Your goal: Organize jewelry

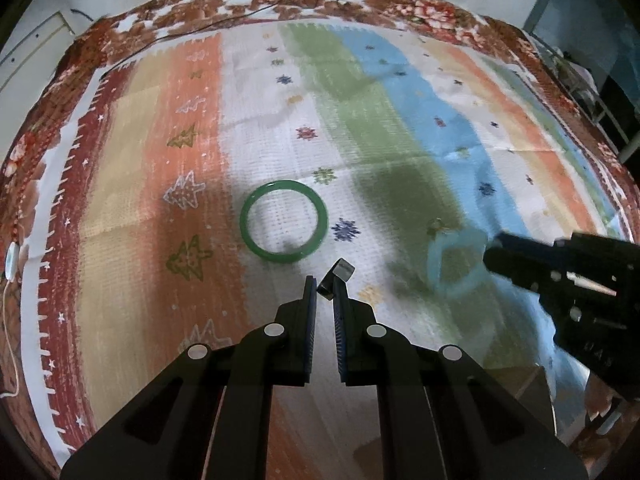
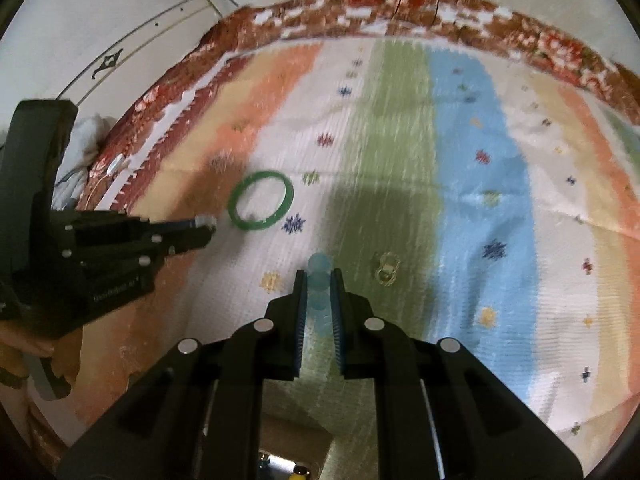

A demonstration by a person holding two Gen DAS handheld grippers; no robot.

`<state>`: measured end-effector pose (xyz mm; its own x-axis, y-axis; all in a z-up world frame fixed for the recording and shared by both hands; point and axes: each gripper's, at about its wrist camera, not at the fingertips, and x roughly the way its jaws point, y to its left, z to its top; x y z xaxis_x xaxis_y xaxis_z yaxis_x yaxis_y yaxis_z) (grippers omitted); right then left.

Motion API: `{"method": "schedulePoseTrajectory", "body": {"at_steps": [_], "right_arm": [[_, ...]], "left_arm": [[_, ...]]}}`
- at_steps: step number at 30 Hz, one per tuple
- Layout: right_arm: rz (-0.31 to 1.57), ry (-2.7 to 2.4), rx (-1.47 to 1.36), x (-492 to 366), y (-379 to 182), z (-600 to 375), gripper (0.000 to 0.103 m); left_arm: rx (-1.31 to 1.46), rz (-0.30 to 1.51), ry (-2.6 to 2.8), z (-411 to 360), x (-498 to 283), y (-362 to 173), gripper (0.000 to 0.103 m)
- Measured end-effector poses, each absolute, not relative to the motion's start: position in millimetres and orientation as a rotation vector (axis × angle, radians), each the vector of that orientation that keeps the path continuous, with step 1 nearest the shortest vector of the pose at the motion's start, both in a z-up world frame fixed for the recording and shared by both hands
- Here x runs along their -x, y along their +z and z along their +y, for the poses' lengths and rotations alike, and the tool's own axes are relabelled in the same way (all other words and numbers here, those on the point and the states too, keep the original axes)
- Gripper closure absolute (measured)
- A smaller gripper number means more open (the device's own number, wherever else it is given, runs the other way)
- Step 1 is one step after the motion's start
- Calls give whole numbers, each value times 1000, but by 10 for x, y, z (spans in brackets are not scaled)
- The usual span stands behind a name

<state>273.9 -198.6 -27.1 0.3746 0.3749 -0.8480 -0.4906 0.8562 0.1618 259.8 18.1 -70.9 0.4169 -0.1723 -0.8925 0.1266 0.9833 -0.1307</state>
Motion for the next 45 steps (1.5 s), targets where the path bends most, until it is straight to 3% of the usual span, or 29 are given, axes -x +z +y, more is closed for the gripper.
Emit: {"method": "schedulePoseTrajectory", "body": {"at_steps": [27, 45], "right_arm": [[768, 614, 91, -1939, 552, -2294, 90], [754, 680, 89, -1343, 528, -2444, 90]], "left_arm": [[117, 908, -313, 25, -1711, 5, 95], [85, 890, -367, -145, -1100, -33, 95]]}}
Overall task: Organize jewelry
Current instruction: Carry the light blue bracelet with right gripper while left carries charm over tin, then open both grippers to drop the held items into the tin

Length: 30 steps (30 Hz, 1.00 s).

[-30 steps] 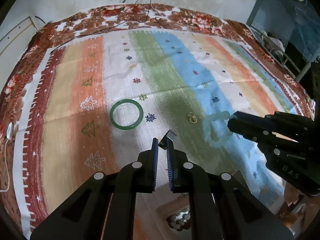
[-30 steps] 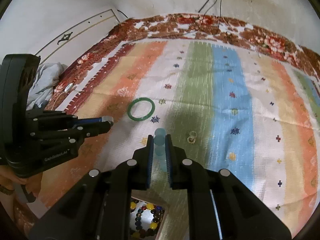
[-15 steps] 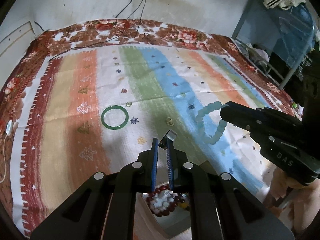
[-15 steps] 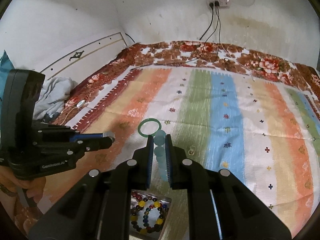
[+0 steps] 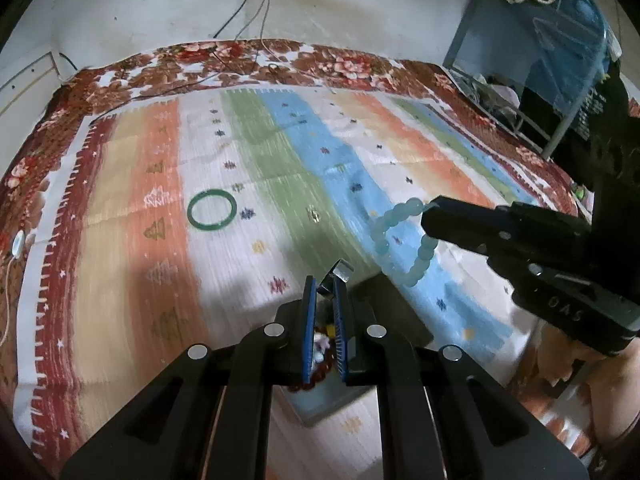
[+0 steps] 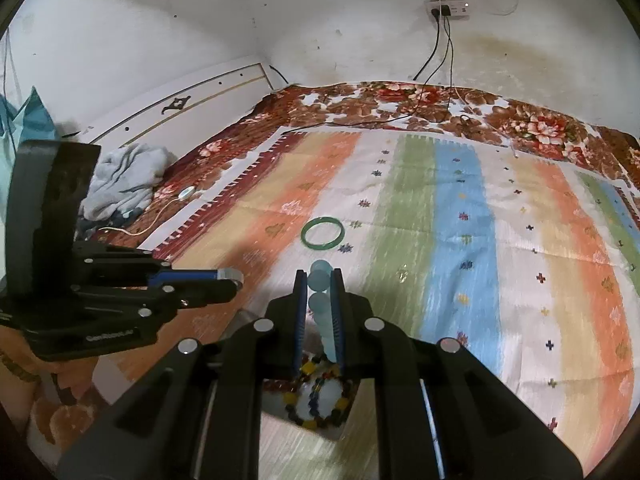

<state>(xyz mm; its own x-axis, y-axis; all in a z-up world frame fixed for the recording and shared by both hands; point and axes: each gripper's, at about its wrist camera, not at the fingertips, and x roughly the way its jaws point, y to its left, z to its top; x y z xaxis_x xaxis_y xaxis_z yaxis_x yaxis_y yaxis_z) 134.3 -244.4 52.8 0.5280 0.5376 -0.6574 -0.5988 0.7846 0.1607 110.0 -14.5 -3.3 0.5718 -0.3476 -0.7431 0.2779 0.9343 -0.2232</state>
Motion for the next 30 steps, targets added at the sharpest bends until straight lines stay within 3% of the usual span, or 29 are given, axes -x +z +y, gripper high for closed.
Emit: {"method": "schedulePoseTrajectory", "body": {"at_steps": [19, 21, 25, 30], "right_arm": [[779, 706, 109, -1062, 398, -2449, 90], [781, 704, 102, -1076, 396, -2456, 88], [778, 686, 87, -1117, 413, -2493, 72], [792, 673, 76, -1150, 398, -2534, 70]], "left_arm": [[91, 886, -373, -136, -889, -61, 95], [86, 890, -372, -143, -885, -66, 95], [74, 889, -365, -146, -896, -68, 87], [69, 895, -355, -137, -920, -78, 81]]}}
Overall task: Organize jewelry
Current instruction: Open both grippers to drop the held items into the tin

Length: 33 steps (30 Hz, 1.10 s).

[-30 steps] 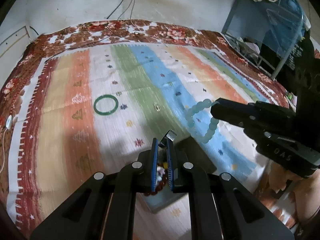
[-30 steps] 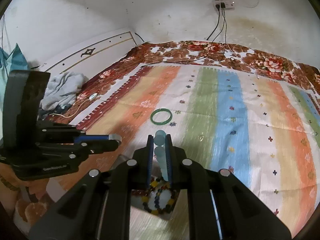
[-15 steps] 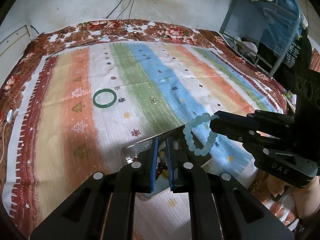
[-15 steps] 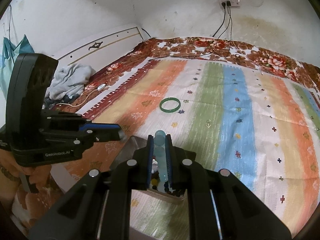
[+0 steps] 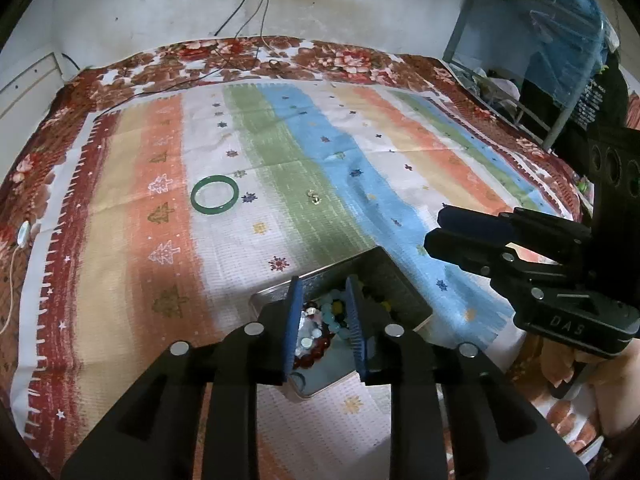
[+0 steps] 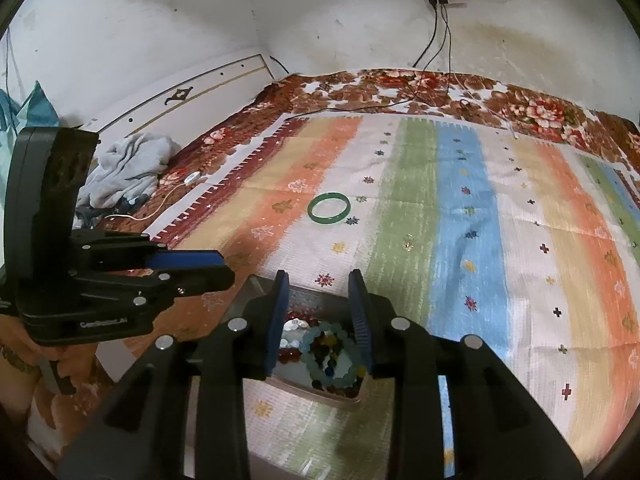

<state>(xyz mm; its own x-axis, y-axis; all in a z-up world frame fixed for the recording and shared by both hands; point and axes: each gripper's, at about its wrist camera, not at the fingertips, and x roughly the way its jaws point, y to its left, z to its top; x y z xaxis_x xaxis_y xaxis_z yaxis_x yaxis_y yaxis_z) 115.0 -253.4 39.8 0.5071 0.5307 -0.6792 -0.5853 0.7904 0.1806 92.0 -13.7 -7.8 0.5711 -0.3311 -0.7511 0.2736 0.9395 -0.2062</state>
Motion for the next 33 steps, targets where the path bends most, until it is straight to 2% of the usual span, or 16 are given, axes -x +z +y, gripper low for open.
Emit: {"method": "schedulePoseTrajectory", "body": {"at_steps": [2, 6, 7, 15, 18, 26, 31, 33], "right_arm": [[793, 674, 77, -1148, 398, -2530, 70], [795, 669, 75, -1162, 395, -2533, 66], [797, 666, 73, -1179, 389, -2538, 64], [821, 614, 38, -1439, 340, -2617, 63], [823, 595, 50, -1536, 313, -2599, 60], [830, 551, 66, -1774, 237, -2567, 56], [833, 532, 80, -1890, 166, -2543, 48], [837, 531, 91, -1956, 137, -2515, 46]], "left_arm": [[69, 894, -354, -140, -921, -78, 78], [79, 891, -318, -88, -948, -89, 58], [82, 888, -305, -70, -961, -95, 56], [102, 902, -209, 124, -1145, -146, 56], [74, 897, -188, 102, -1215, -143, 51], [16, 894, -135, 86, -1442, -157, 51], [22, 866, -95, 118, -1550, -132, 36], [15, 858, -88, 118, -1598, -128, 35]]}}
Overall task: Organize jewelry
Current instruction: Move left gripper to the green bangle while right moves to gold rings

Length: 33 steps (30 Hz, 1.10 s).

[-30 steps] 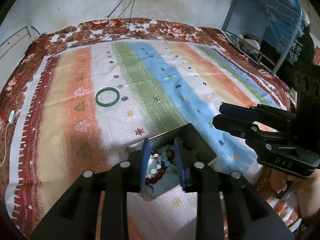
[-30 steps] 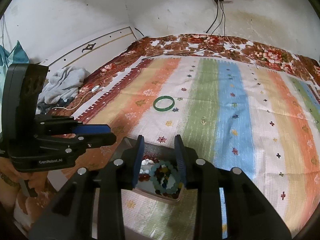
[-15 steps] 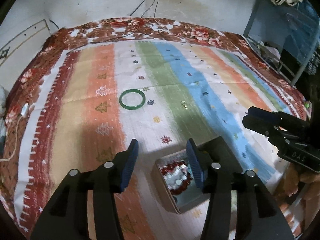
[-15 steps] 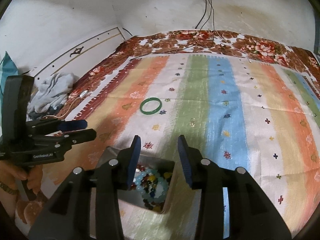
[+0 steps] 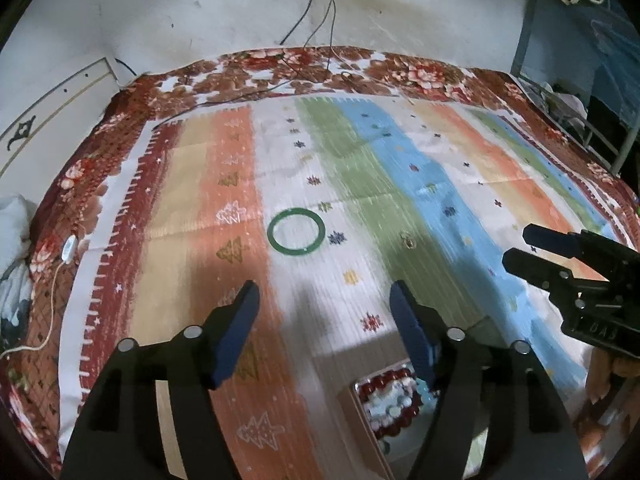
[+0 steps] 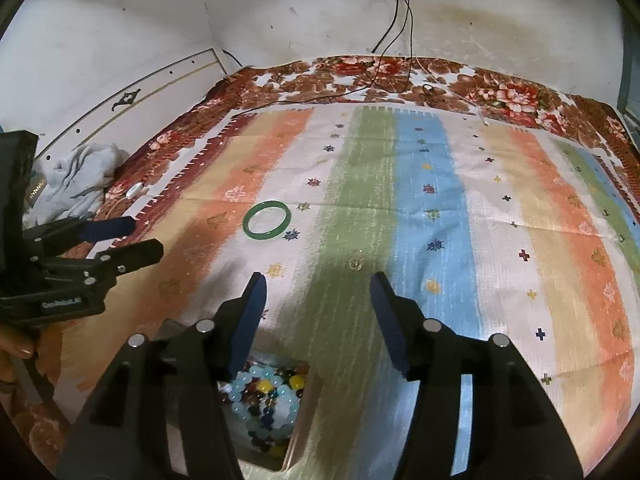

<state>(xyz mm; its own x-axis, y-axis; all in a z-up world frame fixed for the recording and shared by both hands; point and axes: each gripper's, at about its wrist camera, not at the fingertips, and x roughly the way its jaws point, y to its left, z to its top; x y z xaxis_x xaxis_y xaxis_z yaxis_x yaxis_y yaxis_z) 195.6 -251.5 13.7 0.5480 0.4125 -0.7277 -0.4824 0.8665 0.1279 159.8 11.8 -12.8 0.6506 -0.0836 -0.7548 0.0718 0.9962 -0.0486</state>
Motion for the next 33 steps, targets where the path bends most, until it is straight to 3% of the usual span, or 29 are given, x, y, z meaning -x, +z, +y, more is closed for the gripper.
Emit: {"method": "schedulePoseTrajectory", "body": {"at_steps": [3, 12, 22, 33], "right_arm": [[844, 522, 110, -2080, 91, -2471, 43], [885, 504, 117, -2376, -43, -2434, 37], [929, 499, 131, -2680, -178, -2336, 28], [974, 489, 154, -2910, -376, -2259, 27]], "left_arm": [[8, 854, -67, 138, -1716, -147, 29], [20, 885, -24, 288, -2084, -262, 28], [-3, 906, -16, 301, -2328, -349, 21], [-24, 943, 10, 373, -2615, -509, 21]]}}
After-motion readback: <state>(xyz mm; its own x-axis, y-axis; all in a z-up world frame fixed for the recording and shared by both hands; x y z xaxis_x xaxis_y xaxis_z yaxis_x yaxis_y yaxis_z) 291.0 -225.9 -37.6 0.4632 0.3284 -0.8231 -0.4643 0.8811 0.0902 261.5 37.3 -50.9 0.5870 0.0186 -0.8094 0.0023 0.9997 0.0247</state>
